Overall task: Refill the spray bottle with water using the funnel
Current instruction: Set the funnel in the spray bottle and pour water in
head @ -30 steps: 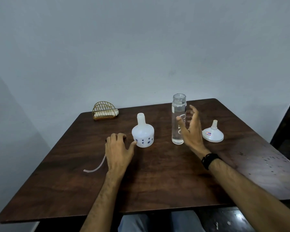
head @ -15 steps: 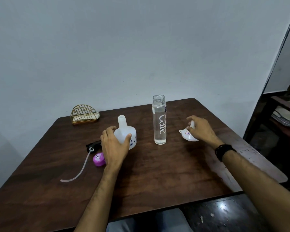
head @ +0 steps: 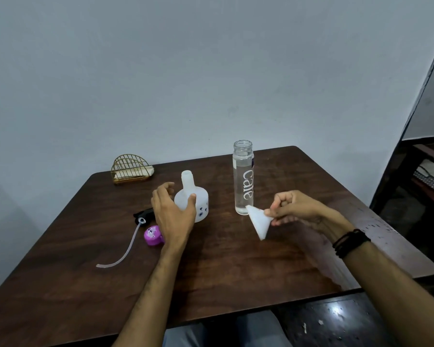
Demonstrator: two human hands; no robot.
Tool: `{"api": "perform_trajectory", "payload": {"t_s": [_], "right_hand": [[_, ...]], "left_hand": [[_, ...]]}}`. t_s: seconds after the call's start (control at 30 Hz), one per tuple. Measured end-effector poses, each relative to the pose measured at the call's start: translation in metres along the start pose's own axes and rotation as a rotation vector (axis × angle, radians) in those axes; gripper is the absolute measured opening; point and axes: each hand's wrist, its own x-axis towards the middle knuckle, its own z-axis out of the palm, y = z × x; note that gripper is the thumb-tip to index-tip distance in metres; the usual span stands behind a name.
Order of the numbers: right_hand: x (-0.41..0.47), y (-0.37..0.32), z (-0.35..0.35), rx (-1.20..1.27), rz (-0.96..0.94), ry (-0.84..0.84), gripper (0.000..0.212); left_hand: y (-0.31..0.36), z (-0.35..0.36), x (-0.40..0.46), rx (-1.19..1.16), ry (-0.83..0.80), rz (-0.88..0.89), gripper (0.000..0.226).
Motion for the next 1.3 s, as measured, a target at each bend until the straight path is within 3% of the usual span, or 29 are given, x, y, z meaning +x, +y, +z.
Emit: {"api": "perform_trajectory", "payload": {"t_s": [0.07,0.17,0.33,0.43,0.53,0.67,0.83,1.0,1.13,1.3], "right_hand": [[-0.002,0.002,0.018,0.108,-0.022,-0.021,0.022],[0.005,-0.001,0.050,0.305,-0.065,-0.004,0.020],[0.022,-0.012,0.100,0.639,-0.122,0.006,0.007],[0.031,-0.018,0.121,0.775,-0.151,0.005,0.010],[0.040,-0.021,0.138,0.815,-0.176,0.018,0.016],[0.048,-0.021,0.156,0.711,-0.244,0.022,0.023],[0.059,-0.029,0.162,0.514,-0.357,0.115,0.024],[0.076,-0.026,0.160,0.164,-0.519,0.319,0.027],[0.090,-0.016,0.157,-0.081,-0.592,0.391,0.043],[0.102,-0.003,0.155,-0.253,-0.592,0.349,0.065]], "left_hand": [[0.008,-0.004,-0.003,-0.109,0.001,0.050,0.034],[0.021,-0.008,-0.004,-0.245,-0.190,0.031,0.018],[0.015,-0.018,0.002,-0.390,-0.469,-0.023,0.041],[0.015,-0.026,0.003,-0.465,-0.649,-0.069,0.064],[0.020,-0.028,0.005,-0.527,-0.606,-0.107,0.072],[0.026,-0.031,0.016,-0.637,-0.435,-0.230,0.052],[0.030,-0.031,0.035,-0.715,-0.412,-0.229,0.069],[0.043,-0.034,0.076,-0.759,-0.244,-0.202,0.070],[0.046,-0.028,0.098,-0.656,-0.245,-0.169,0.078],[0.035,-0.015,0.098,-0.510,-0.302,-0.137,0.080]]}}
